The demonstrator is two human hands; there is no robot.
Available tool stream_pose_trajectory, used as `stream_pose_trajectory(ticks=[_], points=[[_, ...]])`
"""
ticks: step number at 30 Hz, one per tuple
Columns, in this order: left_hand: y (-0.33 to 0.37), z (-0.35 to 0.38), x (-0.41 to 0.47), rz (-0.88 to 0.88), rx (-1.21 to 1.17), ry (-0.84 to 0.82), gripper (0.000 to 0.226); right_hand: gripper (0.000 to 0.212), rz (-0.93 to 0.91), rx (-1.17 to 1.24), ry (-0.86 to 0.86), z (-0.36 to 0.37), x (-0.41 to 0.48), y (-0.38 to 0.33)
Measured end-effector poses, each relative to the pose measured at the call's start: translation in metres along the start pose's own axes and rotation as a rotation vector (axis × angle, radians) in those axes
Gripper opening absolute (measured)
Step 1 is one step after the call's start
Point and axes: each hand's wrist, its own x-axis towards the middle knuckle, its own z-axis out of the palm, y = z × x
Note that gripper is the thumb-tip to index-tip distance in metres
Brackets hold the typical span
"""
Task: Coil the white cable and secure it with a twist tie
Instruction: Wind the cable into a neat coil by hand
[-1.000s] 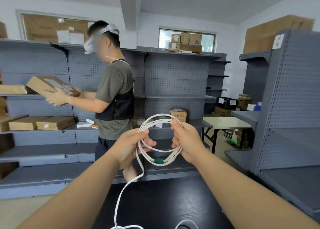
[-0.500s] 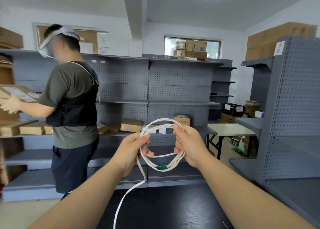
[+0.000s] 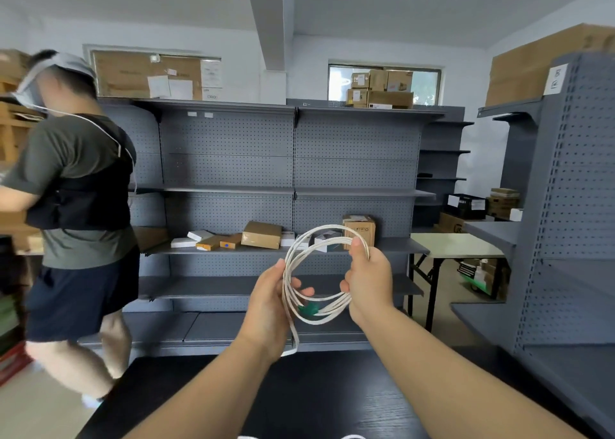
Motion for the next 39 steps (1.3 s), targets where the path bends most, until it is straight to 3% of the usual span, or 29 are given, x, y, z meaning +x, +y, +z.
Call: stream_pose_trajectory(ticks=[6,12,17,20,22,25,27,33,39], points=[[-0.008,0.035,-0.002,0.161,0.127,0.509,0.04,0.034,-0.024,-0.076,0.079,0.003,-0.014,0.019],[-0.002,0.028,0.009,0.261,0.23,0.626,0.058,0.031,0.022,-0.025,0.007,0.0,-0.028,0.024],[0.012,0.008,0.021,0.288,0.414,0.558,0.061,0.016,-0.022,-0.094,-0.201,-0.007,-0.025,0.023],[0.023,-0.004,0.024,0.376,0.698,0.456,0.057,0.002,-0.116,-0.301,-0.356,-0.013,-0.018,0.011],[0.029,-0.01,0.024,0.429,0.902,0.352,0.054,0.007,-0.159,-0.508,-0.48,-0.013,-0.015,0.004],[0.035,-0.015,0.022,0.428,1.027,0.24,0.057,0.004,-0.218,-0.728,-0.616,-0.005,-0.019,0.0],[0.038,-0.018,0.022,0.411,1.064,0.205,0.058,0.012,-0.227,-0.779,-0.629,0.001,-0.024,0.002],[0.046,-0.033,0.024,0.455,1.301,0.027,0.049,0.031,-0.063,-0.633,-0.68,0.017,-0.033,0.009],[0.047,-0.046,0.029,0.396,1.176,0.018,0.06,0.036,-0.181,-0.644,-0.53,0.036,-0.039,0.028]])
